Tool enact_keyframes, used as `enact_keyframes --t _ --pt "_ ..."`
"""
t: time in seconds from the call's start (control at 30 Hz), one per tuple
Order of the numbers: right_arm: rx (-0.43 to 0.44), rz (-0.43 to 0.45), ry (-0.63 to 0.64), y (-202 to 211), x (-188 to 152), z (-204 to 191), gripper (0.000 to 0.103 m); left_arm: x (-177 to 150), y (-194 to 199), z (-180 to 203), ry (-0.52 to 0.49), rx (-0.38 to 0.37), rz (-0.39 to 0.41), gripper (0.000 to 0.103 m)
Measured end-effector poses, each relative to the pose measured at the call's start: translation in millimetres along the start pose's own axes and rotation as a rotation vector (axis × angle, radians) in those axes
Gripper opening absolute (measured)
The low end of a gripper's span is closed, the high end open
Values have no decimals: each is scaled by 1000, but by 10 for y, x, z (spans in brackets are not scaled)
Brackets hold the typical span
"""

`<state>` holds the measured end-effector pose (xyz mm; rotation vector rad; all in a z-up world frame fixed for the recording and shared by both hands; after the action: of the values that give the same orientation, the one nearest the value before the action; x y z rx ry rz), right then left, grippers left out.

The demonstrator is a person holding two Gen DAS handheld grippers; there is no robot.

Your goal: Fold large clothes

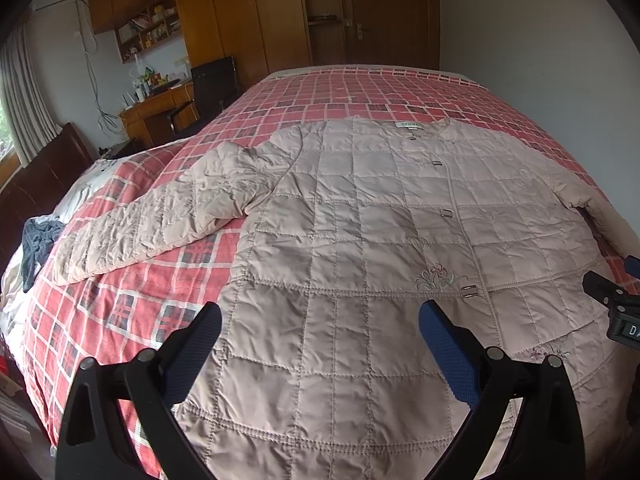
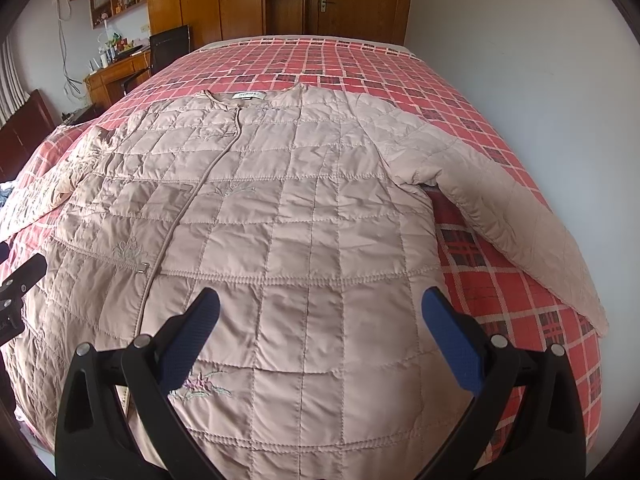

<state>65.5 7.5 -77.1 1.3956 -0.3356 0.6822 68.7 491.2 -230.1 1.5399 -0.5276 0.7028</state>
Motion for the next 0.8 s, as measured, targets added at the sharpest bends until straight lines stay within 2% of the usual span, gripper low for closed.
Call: enact_keyframes --t 0.8 --pt "-11 26 5 71 22 50 100 13 21 -2 5 -2 8 99"
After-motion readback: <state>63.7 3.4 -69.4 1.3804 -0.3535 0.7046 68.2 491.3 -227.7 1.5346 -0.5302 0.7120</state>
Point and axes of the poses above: each gripper's, at about its wrist camera, not at the fingertips, and y roughly against the way its jaws point, z to its right, x to its top, the point moved 10 cm from there along -y, roughly the way its jaws point, and after that the axes turned 13 degrees about y, right-handed, at the moved point
